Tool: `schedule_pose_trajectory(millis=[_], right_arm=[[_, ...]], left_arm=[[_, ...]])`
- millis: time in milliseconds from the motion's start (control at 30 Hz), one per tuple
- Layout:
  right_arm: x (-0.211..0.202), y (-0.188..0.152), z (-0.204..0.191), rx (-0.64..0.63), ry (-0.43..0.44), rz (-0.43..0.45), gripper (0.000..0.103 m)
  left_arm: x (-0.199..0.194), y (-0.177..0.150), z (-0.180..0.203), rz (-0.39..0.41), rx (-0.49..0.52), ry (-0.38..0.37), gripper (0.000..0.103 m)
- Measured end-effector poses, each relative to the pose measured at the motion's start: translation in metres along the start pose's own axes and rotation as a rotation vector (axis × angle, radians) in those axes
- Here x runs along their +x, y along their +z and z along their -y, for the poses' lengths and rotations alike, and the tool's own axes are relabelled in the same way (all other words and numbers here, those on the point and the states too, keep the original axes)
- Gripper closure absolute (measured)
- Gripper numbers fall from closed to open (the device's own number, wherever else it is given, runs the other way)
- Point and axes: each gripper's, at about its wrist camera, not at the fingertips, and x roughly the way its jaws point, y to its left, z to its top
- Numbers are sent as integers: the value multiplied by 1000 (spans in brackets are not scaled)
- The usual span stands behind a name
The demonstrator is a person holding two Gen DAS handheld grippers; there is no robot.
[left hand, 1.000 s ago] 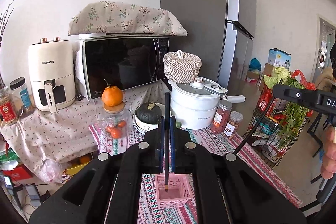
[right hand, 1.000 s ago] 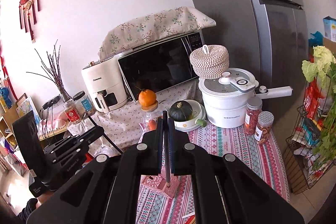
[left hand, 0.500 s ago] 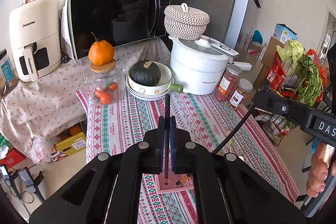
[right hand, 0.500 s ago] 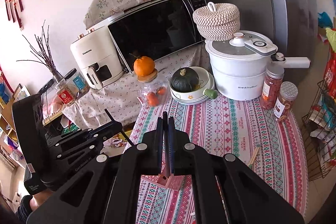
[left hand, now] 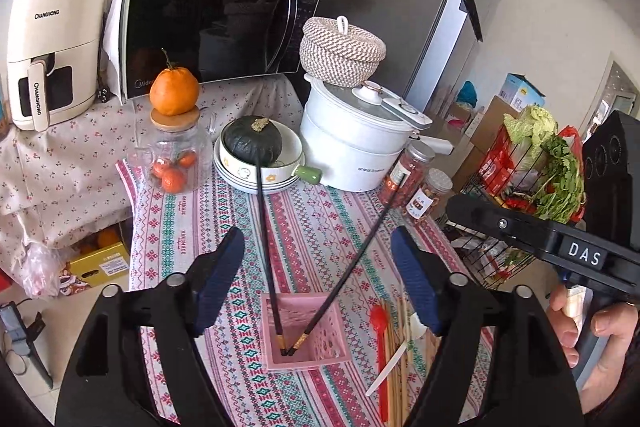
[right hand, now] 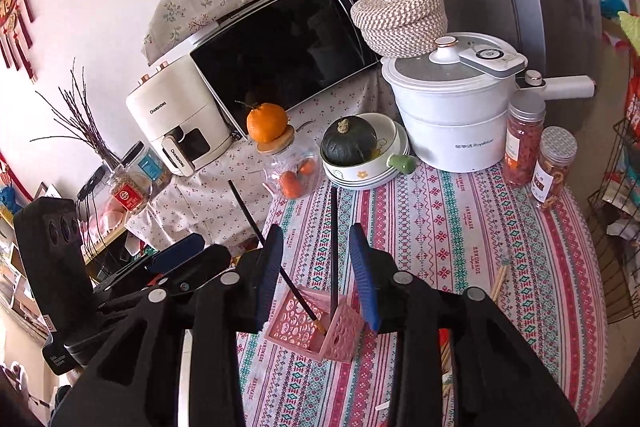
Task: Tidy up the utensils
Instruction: 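Lower the black chopsticks into the pink basket and open the left gripper, then reach the left gripper to the green-labelled bamboo chopsticks and grasp them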
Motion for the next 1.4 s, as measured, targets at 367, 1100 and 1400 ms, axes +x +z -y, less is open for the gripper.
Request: schedule_pose_trajectory(millis=[367, 1100, 1400], right_arm=[[-59, -14, 34, 52, -95, 67, 14], [-68, -98, 164, 138, -449, -178, 7], [-70, -106, 201, 152, -495, -230, 7]], left_arm=[[-32, -21, 26, 5, -58, -48, 7], [57, -120, 116, -330, 130, 72, 7], [139, -106, 140, -443, 158, 99, 13]])
